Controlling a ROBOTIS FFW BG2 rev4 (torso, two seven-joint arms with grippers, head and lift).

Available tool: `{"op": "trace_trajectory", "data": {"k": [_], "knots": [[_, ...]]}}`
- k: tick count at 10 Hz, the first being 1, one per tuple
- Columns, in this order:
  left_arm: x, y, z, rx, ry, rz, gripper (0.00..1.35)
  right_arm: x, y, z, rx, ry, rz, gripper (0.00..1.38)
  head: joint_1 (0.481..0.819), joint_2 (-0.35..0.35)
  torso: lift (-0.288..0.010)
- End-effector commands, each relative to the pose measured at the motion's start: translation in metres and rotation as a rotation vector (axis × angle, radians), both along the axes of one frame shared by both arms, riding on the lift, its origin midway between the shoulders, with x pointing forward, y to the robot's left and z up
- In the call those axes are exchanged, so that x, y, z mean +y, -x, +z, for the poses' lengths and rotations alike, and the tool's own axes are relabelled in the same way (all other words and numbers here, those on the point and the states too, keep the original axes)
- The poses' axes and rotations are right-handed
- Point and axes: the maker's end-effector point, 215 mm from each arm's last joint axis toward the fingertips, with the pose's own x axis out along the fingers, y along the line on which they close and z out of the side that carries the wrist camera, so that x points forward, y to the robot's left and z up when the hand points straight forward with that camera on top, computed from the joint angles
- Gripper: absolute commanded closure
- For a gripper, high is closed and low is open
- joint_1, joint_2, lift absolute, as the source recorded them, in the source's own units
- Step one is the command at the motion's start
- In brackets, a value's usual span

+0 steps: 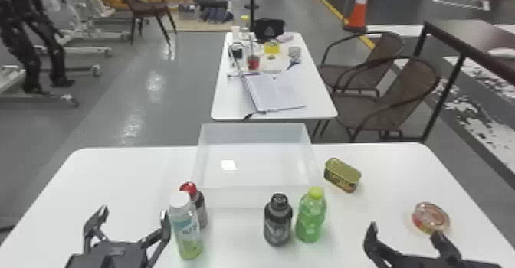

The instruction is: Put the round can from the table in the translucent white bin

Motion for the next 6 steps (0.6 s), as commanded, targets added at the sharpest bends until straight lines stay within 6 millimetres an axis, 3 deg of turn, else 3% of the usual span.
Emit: {"op": "trace_trajectory", "data": {"k": [1, 6], "knots": [[-0.0006, -0.0005, 0.0002, 0.000, 0.001, 0.000, 0.19, -0.0001, 0.0003, -0.0011, 0.000, 0.002, 0.000, 0.05, 0.549, 0.000, -0.100], [-0.0006, 0.0000, 0.0000, 0.000, 0.003, 0.000, 0.19, -0.0009, 0.0006, 0.0009, -0.013, -0.002, -0.002, 0.06, 0.549, 0.000, -0.100]]}}
